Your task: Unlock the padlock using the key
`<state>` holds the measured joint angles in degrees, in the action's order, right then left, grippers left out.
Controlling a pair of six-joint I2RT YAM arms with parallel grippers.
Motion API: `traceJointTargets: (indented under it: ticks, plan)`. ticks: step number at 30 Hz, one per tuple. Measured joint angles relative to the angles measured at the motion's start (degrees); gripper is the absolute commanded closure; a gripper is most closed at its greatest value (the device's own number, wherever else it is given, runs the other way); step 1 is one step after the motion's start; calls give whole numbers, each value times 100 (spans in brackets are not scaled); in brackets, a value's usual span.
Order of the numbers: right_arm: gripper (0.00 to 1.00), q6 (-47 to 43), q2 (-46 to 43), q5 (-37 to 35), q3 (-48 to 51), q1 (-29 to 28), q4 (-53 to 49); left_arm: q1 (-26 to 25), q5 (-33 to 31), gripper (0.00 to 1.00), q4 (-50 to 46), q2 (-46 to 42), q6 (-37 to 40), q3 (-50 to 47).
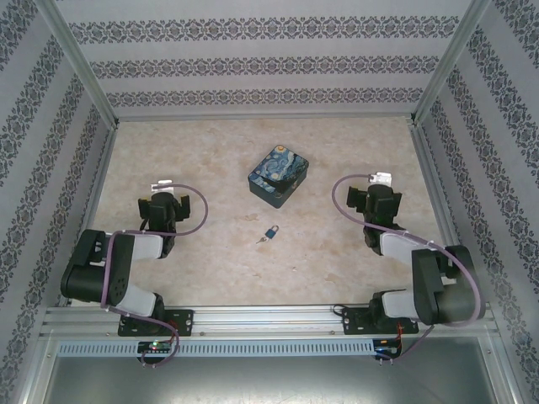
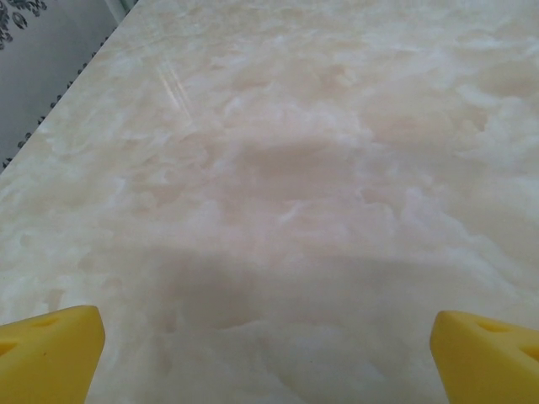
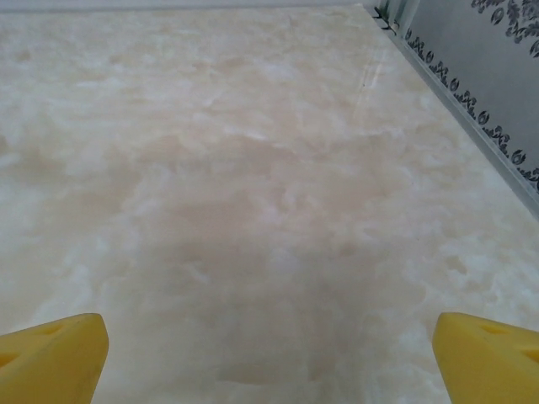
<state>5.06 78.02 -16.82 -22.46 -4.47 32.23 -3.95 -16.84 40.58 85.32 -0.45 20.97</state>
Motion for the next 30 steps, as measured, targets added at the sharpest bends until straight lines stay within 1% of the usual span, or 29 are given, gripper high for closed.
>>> traceJointTargets:
  ticks: [3, 5, 7, 9, 11, 14, 30]
  plan:
    - [2, -179, 393, 229, 96, 24, 719, 59, 380, 1, 461, 223, 9, 7]
    - [2, -278, 717, 426, 133, 22, 1331, 87, 658, 1, 501, 365, 9, 55]
    - [2, -354, 857, 575, 142, 24, 1523, 140, 872, 1, 509, 400, 7, 81]
    - [2, -354, 872, 748, 142, 98, 1606, 223, 1084, 1, 514, 400, 4, 129]
    - [2, -310, 872, 981, 142, 304, 1703, 291, 1220, 1, 516, 400, 4, 179]
    - [2, -243, 872, 1132, 142, 490, 1759, 299, 1349, 1, 518, 402, 4, 195]
    - [2, -251, 872, 1340, 107, 350, 1757, 299, 1495, 0, 516, 404, 4, 195]
